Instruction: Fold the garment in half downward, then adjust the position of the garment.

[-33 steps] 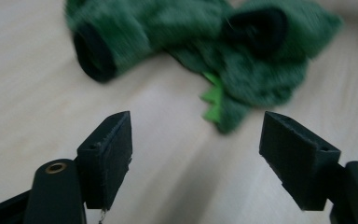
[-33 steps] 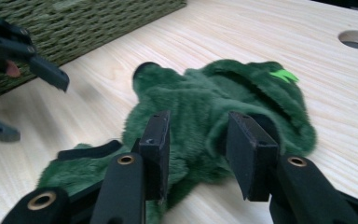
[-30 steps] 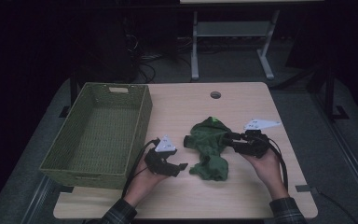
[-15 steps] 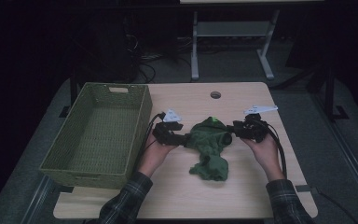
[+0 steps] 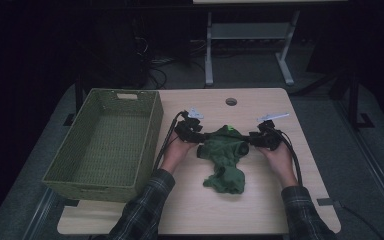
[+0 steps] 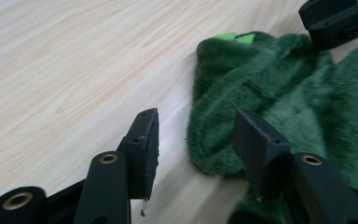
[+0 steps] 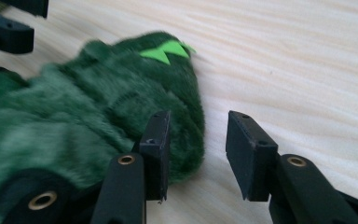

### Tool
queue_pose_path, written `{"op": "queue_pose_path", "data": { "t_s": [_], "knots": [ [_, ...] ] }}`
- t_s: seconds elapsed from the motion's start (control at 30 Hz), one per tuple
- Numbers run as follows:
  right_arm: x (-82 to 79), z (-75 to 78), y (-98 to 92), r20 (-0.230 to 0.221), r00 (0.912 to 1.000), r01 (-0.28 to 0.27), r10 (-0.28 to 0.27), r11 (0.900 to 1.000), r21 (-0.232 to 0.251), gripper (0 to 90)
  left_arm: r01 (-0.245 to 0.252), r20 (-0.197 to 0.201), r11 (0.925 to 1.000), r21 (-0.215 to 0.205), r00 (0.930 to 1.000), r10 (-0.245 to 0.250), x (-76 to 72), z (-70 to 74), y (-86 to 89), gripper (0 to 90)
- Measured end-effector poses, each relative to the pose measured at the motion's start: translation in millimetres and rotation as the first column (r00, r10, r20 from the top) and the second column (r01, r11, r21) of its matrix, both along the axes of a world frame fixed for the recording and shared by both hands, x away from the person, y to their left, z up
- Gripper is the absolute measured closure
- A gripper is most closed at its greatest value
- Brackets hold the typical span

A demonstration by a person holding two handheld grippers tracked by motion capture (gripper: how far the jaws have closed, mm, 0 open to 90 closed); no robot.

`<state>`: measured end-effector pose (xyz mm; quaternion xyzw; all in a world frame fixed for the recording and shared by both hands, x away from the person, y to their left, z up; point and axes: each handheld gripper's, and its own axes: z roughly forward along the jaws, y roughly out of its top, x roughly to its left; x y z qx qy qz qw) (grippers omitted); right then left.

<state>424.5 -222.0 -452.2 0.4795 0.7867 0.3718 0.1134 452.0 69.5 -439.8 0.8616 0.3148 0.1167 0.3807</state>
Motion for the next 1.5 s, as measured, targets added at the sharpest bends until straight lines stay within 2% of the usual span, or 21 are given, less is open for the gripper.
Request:
{"op": "queue_pose_path", "data": {
  "t_s": [0.1, 0.2, 0.33, 0.4, 0.57, 0.63, 0.73, 0.83, 0.87, 0.93, 1.07, 1.27, 1.33, 1.37, 1.5],
  "knots": [
    [2.4, -5.8, 0.5, -0.021, 0.9998, -0.001, 0.001, 1.000, -0.004, 60.0, 0.007, -0.012, 0.9999, 0.008, 0.9999, -0.007, 5.6, -7.6, -1.8, 52.4],
    [3.6, -8.9, 1.4, -0.030, 0.9995, -0.002, 0.002, 1.000, 0.005, 61.0, 0.015, -0.044, 0.9998, 0.009, 0.9989, -0.015, 9.0, -16.6, -3.5, 54.5],
    [4.7, -13.2, 3.6, -0.050, 0.9987, -0.007, 0.006, 1.000, -0.011, 64.6, 0.033, -0.075, 0.9993, 0.015, 0.9967, -0.032, 10.5, -26.5, -5.1, 57.6],
    [5.1, -15.7, 3.4, -0.049, 0.9987, -0.012, 0.011, 0.999, -0.029, 66.2, 0.042, -0.076, 0.9990, 0.013, 0.9963, -0.041, 10.1, -27.7, -6.4, 60.3],
    [4.4, -15.8, 3.5, -0.047, 0.9988, -0.016, 0.014, 0.999, -0.038, 75.7, 0.068, -0.070, 0.9974, 0.023, 0.9953, -0.066, 9.2, -28.0, -10.8, 69.0],
    [3.4, -15.6, 5.6, -0.036, 0.9990, -0.027, 0.025, 0.998, -0.060, 79.9, 0.089, -0.069, 0.9956, 0.030, 0.9939, -0.087, 8.8, -27.9, -11.8, 75.7],
    [2.7, -15.5, 8.5, -0.032, 0.9989, -0.037, 0.034, 0.996, -0.075, 85.9, 0.095, -0.080, 0.9951, 0.026, 0.9925, -0.093, 8.0, -28.0, -12.8, 85.8],
    [2.4, -15.4, 9.9, -0.030, 0.9988, -0.040, 0.037, 0.996, -0.082, 87.1, 0.082, -0.096, 0.9966, 0.010, 0.9921, -0.080, 7.6, -27.9, -13.4, 87.9],
    [2.5, -15.4, 9.9, -0.031, 0.9988, -0.041, 0.038, 0.996, -0.081, 87.2, 0.088, -0.097, 0.9956, 0.032, 0.9917, -0.085, 8.0, -26.6, -12.0, 88.3],
    [2.4, -15.1, 9.6, -0.031, 0.9988, -0.042, 0.039, 0.996, -0.085, 87.5, 0.076, -0.100, 0.9966, 0.032, 0.9924, -0.072, 8.1, -25.3, -10.4, 88.5],
    [1.7, -11.5, 7.7, -0.015, 0.9993, -0.037, 0.035, 0.996, -0.082, 87.6, 0.057, -0.083, 0.9983, 0.013, 0.9950, -0.056, 7.1, -18.8, -7.5, 88.7],
    [-1.8, -1.2, 3.3, 0.021, 0.9994, -0.027, 0.028, 0.999, -0.043, 87.5, 0.044, -0.033, 0.9982, -0.041, 0.9984, -0.045, 1.8, -0.4, -3.5, 88.6],
    [-2.8, 0.8, 2.7, 0.029, 0.9991, -0.028, 0.029, 0.999, -0.034, 87.5, 0.047, -0.025, 0.9978, -0.048, 0.9985, -0.048, 0.8, 2.7, -2.8, 88.6],
    [-5.5, 6.2, 2.0, 0.046, 0.9984, -0.032, 0.033, 0.999, -0.024, 87.5, 0.043, -0.012, 0.9967, -0.068, 0.9989, -0.044, -1.8, 7.4, -2.4, 88.6],
    [-8.6, 11.4, 1.1, 0.059, 0.9977, -0.034, 0.034, 0.999, -0.006, 87.5, 0.049, 0.007, 0.9954, -0.083, 0.9988, -0.048, -6.2, 14.2, -1.2, 88.5]
  ]
}}
